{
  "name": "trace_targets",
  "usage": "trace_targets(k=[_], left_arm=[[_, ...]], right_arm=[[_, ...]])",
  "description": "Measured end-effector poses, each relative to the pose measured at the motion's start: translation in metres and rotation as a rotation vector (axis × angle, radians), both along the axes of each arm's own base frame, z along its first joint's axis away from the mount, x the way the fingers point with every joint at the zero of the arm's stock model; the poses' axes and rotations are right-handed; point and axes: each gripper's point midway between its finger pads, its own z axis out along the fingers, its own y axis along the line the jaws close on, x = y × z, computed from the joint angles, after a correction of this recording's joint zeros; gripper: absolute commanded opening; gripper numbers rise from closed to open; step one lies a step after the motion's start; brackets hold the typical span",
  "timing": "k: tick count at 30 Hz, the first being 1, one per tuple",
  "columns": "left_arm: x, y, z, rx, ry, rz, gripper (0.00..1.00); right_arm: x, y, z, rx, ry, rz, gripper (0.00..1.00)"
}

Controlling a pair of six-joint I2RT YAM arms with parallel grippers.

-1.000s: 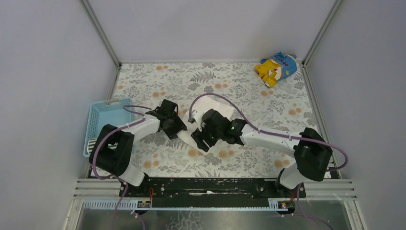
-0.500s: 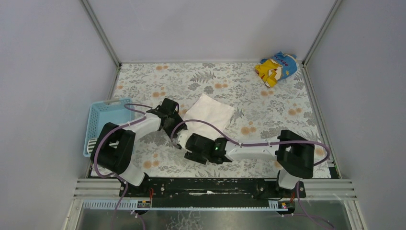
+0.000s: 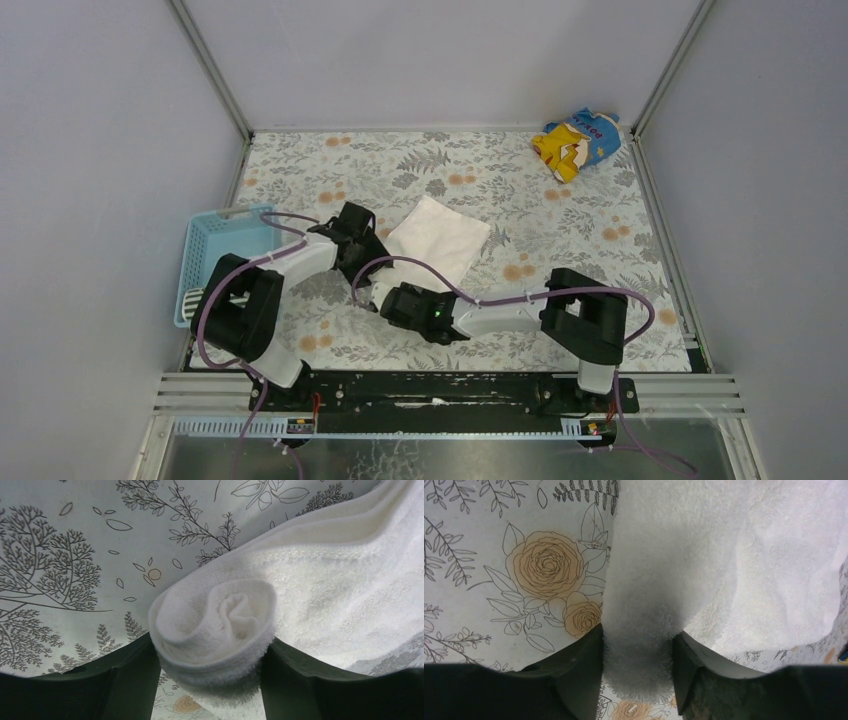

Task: Roll the towels
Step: Roll the towel at the center of the board.

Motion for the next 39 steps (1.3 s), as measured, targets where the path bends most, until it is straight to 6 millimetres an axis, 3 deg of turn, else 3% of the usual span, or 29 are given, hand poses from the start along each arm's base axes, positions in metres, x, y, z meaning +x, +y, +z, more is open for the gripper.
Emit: trace_targets(k=[6,11,17,22,29,39], left_arm=[[-0.002,0.008,0.005,0.04,-0.003,0.006,0.8],[0.006,0.029,0.039,0.043,-0.101,0.074,0.91],[0.003,0.056,0.066,0.035,-0.193,0.153,0.98],[-0.015,0.053,0.065,-0.002,-0.183,0.131,1.0],[-0.037,0.036,0.054,-0.089,-0.132,0.083,0.98],[-0.036,0.011,0.042,-0.129,-0.103,0.035,0.92]], right_arm=[[0.0,0.003,-0.004,-0.011,0.014,-0.01,0.24],[-0.002,0.008,-0.003,0.07,0.141,-0.008,0.11],[-0.005,0.025,0.002,0.287,0.43,0.0,0.1],[-0.016,0.038,0.011,0.463,0.663,0.011,0.11],[-0.018,0.038,0.014,0.652,0.93,-0.026,0.12],[-0.015,0.039,0.012,0.766,1.154,-0.054,0.14]])
